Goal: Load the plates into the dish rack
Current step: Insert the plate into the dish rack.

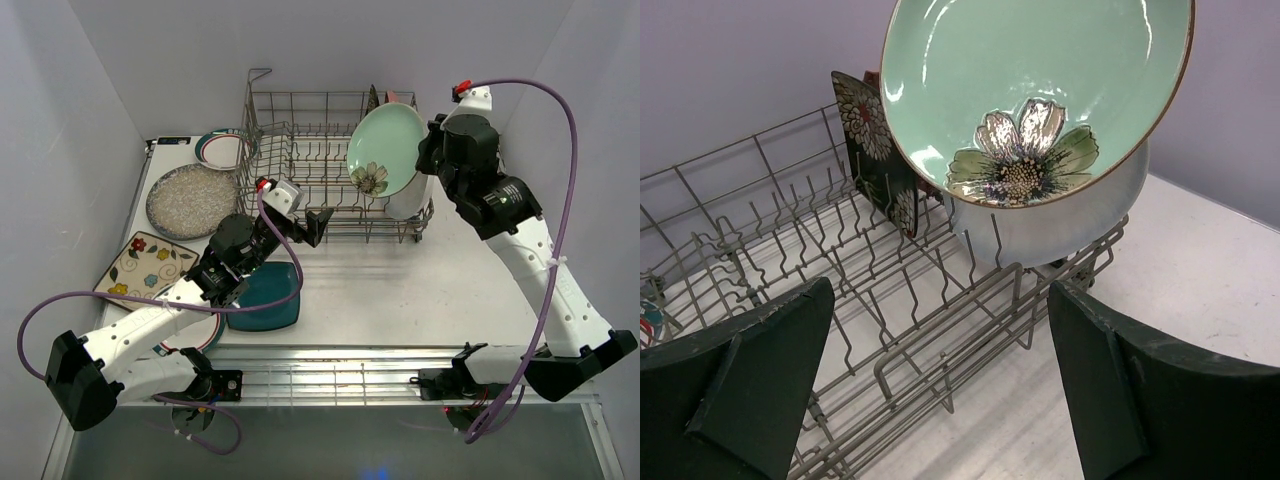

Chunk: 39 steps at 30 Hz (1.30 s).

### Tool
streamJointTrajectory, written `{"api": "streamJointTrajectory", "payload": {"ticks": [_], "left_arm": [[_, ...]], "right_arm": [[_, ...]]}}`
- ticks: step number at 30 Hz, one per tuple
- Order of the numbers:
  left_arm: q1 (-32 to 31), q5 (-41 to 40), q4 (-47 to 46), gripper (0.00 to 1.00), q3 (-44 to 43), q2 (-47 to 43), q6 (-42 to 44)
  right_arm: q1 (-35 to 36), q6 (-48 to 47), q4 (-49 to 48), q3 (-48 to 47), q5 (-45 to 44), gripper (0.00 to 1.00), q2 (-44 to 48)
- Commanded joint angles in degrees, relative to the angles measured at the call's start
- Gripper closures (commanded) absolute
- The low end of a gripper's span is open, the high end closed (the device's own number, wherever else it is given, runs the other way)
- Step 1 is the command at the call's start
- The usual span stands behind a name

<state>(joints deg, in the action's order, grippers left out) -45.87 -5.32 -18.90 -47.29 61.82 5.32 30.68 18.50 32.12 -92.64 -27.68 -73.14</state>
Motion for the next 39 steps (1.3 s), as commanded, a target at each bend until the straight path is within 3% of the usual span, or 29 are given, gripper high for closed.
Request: {"api": "streamJointTrajectory", "payload": {"ticks": [1, 20, 39], "left_arm": [[0.3, 0.7, -0.8, 0.02, 0.2, -0.3, 0.3], [0.3, 0.8, -0.8, 0.02, 0.0, 0.4, 0.3], [0.3, 1.1, -0.8, 0.02, 0.1, 0.7, 0.5]], "right_arm": [[0.3, 0.0, -8.5, -5.7, -3.6, 0.92, 0.6], [8.1, -9.2, -10.4, -10.3, -25.0, 0.92, -8.0], [8.2, -15.4, -11.2, -13.4, -31.2, 0.92, -17.3]]}}
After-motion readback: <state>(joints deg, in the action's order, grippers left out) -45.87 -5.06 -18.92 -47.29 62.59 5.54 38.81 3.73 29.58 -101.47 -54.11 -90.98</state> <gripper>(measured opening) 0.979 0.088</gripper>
